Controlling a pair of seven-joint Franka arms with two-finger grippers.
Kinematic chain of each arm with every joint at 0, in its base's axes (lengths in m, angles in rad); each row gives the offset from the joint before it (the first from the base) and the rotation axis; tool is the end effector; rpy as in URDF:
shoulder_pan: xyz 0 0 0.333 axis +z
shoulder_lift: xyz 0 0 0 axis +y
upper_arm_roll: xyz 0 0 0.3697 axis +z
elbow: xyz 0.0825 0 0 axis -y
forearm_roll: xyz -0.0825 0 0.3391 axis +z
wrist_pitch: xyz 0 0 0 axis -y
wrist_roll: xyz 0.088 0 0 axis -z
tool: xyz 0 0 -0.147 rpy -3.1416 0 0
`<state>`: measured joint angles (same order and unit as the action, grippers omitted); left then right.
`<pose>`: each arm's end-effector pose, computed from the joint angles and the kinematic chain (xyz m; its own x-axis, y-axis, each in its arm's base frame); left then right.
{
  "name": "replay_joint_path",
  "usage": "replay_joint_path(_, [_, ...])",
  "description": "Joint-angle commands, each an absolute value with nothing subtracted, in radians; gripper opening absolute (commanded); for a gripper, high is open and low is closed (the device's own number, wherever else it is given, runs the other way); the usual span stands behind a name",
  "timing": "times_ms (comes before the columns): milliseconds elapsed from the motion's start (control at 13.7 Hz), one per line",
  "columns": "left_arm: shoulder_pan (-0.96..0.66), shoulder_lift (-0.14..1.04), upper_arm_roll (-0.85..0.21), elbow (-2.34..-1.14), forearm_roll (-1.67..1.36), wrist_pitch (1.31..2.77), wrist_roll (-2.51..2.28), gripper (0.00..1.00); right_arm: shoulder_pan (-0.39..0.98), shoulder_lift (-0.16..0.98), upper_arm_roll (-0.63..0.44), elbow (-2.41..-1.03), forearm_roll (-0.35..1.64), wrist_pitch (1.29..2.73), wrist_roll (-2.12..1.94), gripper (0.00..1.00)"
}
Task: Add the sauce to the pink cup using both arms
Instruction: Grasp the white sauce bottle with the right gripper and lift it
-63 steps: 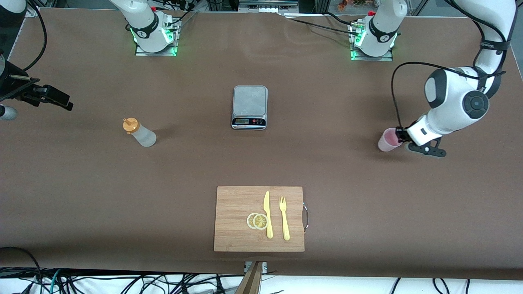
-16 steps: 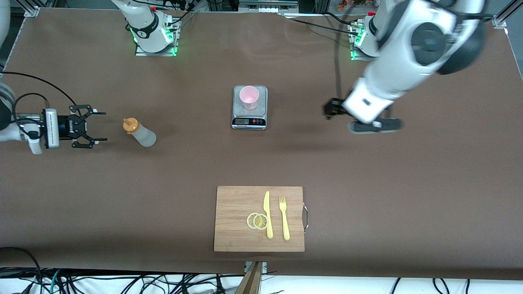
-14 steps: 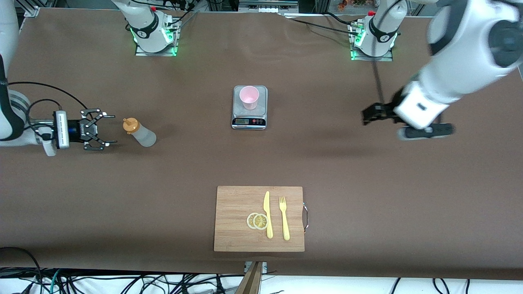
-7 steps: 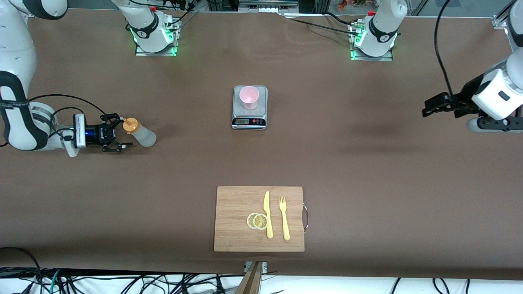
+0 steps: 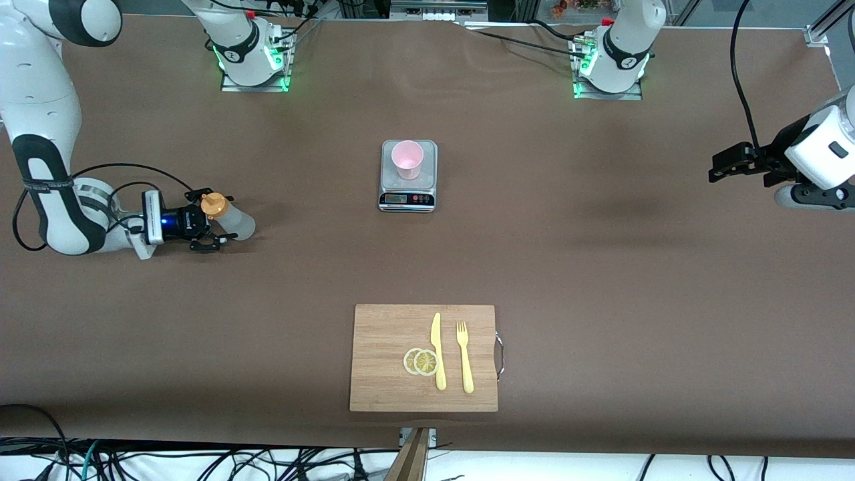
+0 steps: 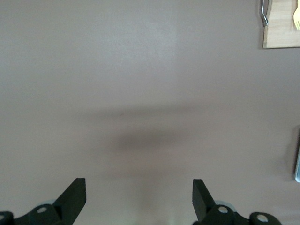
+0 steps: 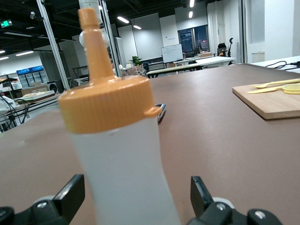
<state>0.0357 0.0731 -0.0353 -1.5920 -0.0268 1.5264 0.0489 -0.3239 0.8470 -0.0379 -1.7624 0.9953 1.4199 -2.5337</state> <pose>0.5215 -0.0031 0.5882 0.9894 -0.0499 -0.1366 -0.0454 -0.9983 0.0360 0.5451 -0.0619 0.1624 0.1354 0.2008 0.9702 0.9649 0.1959 -0.1752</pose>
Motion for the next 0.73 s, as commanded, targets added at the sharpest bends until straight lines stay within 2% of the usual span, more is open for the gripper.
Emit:
replay_joint_path(0, [0.069,0.060,-0.077,-1.603,0.003,1.509,0.083,1.00,-0.311,0.861,-0.040,-1.740,1.014,1.396,-2.534,1.00])
replay_joint_path(292, [0.067,0.071,-0.077,-1.595,0.003,1.509,0.083,1.00,-0.288,0.871,-0.040,-1.740,1.014,1.397,-2.528,0.99])
replay_joint_path(365, [0.067,0.077,-0.077,-1.586,0.003,1.509,0.083,1.00,-0.287,0.871,-0.038,-1.738,1.014,1.396,-2.519,0.91])
replay_joint_path(512, [0.066,0.083,-0.077,-1.578,0.003,1.509,0.081,1.00,-0.278,0.873,-0.038,-1.717,1.003,1.397,-2.482,0.38])
replay_joint_path(585, [0.066,0.083,-0.077,-1.578,0.003,1.509,0.081,1.00,-0.269,0.871,-0.040,-1.709,0.997,1.397,-2.474,0.18])
replay_joint_path(658, [0.066,0.083,-0.077,-1.578,0.003,1.509,0.081,1.00,-0.261,0.871,-0.040,-1.703,0.985,1.400,-2.471,0.03])
